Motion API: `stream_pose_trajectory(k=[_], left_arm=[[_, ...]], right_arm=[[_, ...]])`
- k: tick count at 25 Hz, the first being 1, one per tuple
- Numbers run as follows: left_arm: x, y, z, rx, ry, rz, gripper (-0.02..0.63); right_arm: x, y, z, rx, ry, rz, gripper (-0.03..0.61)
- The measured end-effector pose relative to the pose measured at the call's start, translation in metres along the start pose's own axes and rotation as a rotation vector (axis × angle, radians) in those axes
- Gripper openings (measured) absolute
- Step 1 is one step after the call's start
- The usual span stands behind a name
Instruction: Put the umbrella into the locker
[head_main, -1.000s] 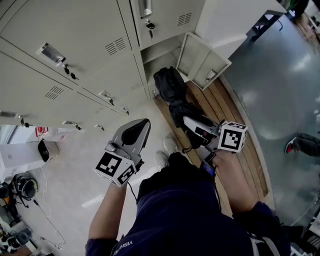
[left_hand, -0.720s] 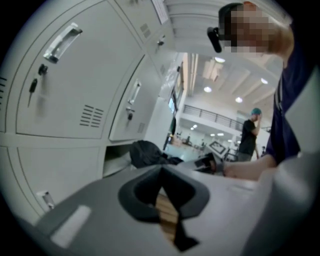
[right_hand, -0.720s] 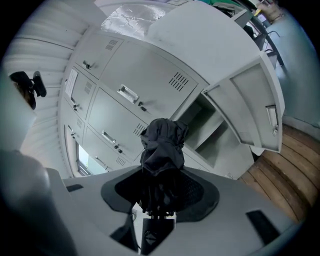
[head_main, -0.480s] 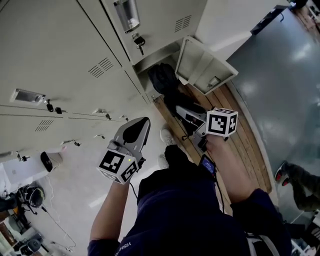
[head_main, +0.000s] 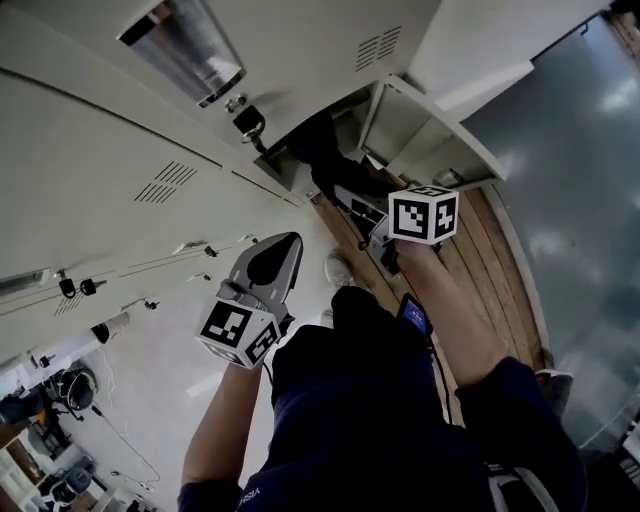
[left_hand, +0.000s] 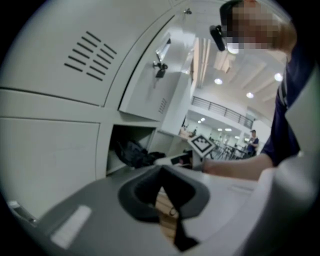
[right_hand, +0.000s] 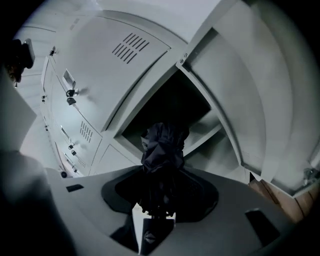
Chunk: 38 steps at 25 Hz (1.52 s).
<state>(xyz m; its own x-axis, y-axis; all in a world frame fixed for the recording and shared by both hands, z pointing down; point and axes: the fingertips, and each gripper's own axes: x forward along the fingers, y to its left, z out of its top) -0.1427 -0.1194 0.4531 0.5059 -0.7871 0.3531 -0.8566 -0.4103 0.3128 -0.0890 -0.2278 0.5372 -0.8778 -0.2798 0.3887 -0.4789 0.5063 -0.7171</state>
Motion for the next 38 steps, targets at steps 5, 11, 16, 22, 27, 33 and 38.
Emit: stream_pose_trajectory(k=[5,11,16,22,27,33,38], left_arm=[[0.029,0.027,-0.010,0.011,0.019,0.049,0.002],[0.050,0.043,-0.012,0.002,0.031,0.039,0.002],[0.059,0.052,-0.016,-0.005,0.030,0.009,0.002],[0.074,0.067,-0.027,0.022,0.031,-0.036,0.002],[0.088,0.075,-0.036,0.028,0.032,-0.066,0.002],[0.097,0.077,-0.044,0.032,0.042,-0.106,0.002],[0.104,0.079,-0.050,0.025,0.057,-0.114,0.002]], right_arm=[[0.042,-0.018,0.014,-0.078,-0.006,-0.017,0.167],[0.078,-0.036,0.035,-0.222,-0.015,-0.096,0.163],[0.104,-0.045,0.058,-0.416,-0.018,-0.195,0.161],[0.134,-0.049,0.081,-0.687,-0.021,-0.294,0.160],[0.155,-0.052,0.092,-0.889,-0.008,-0.357,0.150],[0.174,-0.052,0.106,-1.023,-0.045,-0.421,0.014],[0.181,-0.057,0.115,-1.051,-0.066,-0.430,0.014]])
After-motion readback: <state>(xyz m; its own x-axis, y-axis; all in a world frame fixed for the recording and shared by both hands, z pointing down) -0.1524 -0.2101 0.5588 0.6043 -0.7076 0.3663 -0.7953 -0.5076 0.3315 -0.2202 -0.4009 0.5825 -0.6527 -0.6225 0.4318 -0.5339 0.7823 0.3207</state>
